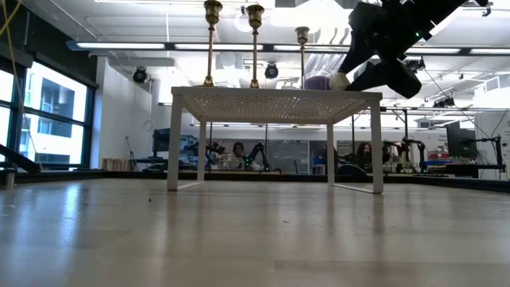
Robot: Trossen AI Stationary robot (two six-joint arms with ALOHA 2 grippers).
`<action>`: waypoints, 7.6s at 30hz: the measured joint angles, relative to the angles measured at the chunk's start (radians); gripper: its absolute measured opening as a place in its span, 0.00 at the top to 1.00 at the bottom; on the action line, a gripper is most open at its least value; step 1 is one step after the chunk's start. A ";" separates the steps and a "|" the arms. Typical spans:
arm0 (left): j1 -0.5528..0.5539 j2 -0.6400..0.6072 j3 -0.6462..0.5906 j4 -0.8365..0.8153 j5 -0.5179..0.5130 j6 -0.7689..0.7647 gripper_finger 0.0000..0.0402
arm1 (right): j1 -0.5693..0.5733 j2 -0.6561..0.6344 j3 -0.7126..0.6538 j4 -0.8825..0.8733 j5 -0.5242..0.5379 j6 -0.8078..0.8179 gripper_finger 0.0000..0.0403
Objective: Pick & Place candle stick holders
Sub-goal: Put the yellow scented candle on the shelf, then return to Home Position
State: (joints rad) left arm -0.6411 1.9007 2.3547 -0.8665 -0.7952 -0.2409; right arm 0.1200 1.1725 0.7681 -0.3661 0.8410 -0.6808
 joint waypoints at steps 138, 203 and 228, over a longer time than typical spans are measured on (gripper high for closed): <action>0.000 0.001 -0.036 0.005 -0.007 -0.003 0.18 | 0.249 -0.216 0.050 -0.310 0.234 0.143 0.45; -0.021 -0.201 0.001 -0.032 -0.593 0.547 0.98 | 0.735 -0.465 0.451 0.031 0.631 -0.138 0.99; -0.020 -0.699 -0.534 -0.704 -0.405 -0.488 1.00 | 0.704 -0.837 0.503 -0.454 0.573 0.196 1.00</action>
State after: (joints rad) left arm -0.6613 1.2012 1.8211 -1.5701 -1.2003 -0.7286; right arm 0.8237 0.3354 1.2714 -0.8200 1.4137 -0.4850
